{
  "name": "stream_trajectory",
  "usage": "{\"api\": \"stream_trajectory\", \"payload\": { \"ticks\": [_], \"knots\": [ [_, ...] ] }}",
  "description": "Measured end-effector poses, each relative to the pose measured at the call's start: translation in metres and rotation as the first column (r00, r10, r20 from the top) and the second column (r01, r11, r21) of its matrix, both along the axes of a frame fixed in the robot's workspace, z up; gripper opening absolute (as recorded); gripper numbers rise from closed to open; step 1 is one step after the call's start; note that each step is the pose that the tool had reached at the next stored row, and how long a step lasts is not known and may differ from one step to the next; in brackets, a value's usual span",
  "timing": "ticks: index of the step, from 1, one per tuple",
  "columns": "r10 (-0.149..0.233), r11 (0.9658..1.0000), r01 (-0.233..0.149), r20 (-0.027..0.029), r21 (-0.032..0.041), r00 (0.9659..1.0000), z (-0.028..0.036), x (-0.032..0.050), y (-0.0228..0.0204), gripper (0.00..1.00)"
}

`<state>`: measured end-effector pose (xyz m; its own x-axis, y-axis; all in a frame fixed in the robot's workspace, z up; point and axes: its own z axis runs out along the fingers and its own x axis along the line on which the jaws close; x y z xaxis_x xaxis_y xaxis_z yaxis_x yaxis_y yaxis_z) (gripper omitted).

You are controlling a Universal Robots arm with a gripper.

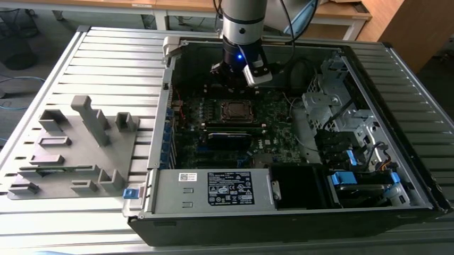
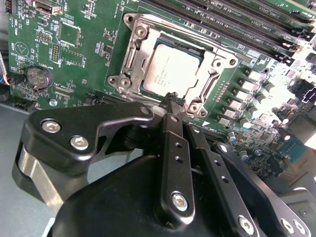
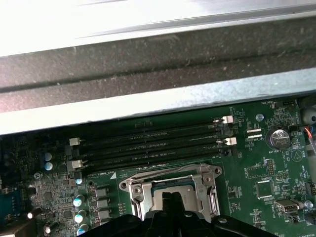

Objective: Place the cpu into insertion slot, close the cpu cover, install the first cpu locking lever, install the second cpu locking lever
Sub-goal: 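Install the first cpu locking lever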

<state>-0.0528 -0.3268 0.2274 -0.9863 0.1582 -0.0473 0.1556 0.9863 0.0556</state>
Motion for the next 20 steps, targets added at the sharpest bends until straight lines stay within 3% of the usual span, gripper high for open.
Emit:
{"api": "stream_trajectory", "payload": {
  "ticks": [5,20],
  "knots": [
    [0.022,0.9998,-0.022,0.0001,-0.0001,0.9998,0.0,0.0005,0.0,0.11],
    [0.036,0.9994,-0.036,0.0,-0.0001,0.9994,0.0,0.005,0.0,0.11]
  ]
}}
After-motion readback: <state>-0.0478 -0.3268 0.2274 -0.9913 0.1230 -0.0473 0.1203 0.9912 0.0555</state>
